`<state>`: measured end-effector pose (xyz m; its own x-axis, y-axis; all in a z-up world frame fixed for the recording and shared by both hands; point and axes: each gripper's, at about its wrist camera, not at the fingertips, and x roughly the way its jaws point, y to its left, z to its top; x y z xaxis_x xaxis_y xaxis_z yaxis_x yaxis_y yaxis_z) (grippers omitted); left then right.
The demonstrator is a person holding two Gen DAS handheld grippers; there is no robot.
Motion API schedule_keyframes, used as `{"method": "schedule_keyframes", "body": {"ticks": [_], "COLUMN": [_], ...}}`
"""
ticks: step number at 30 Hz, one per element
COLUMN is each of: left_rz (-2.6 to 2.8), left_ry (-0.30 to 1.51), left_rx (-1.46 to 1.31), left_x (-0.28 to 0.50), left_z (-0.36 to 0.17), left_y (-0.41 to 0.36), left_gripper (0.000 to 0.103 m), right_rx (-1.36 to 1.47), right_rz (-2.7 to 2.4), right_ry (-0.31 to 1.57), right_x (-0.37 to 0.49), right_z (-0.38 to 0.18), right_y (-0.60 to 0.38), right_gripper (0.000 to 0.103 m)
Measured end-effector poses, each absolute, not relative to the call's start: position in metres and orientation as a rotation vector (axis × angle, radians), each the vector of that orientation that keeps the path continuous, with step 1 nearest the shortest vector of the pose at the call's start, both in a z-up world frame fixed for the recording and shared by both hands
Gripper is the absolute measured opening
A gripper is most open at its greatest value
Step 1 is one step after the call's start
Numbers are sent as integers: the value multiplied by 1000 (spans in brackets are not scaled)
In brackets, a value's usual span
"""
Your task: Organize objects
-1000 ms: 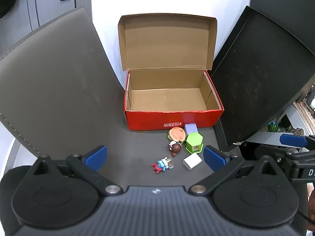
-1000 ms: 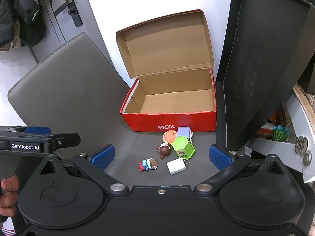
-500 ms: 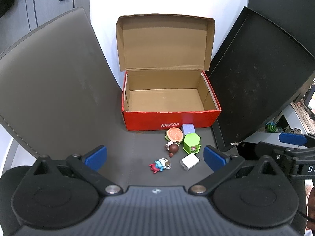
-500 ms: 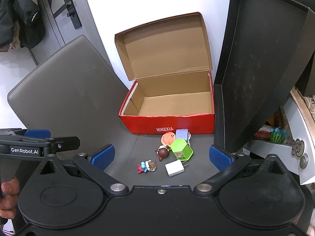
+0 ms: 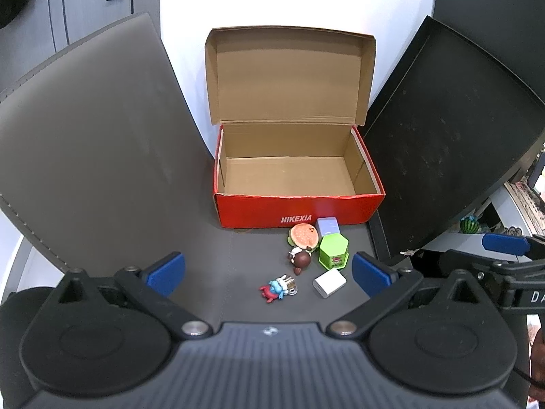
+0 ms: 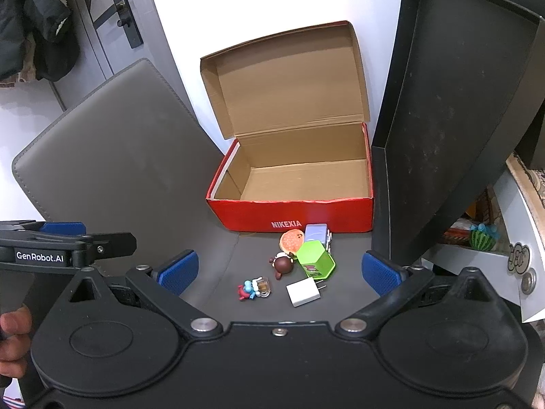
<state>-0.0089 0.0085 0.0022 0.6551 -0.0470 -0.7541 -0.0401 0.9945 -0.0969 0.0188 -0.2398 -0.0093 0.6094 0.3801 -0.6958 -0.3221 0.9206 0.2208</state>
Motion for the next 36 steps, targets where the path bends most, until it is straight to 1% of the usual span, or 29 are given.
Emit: {"method": "schedule_keyframes", "body": {"ticks": [36], "left_rz": [19], "left_ry": [852], "left_rx": [-136], "left_x": [-10], "left_z": [0], "left_y": [13], "left_gripper": [103], "right_rx": [49], "right_rz": [385], "right_ry": [819], "right_x": [16], "right_z": [-9], "right_y": [-233], "right_gripper": [103]}}
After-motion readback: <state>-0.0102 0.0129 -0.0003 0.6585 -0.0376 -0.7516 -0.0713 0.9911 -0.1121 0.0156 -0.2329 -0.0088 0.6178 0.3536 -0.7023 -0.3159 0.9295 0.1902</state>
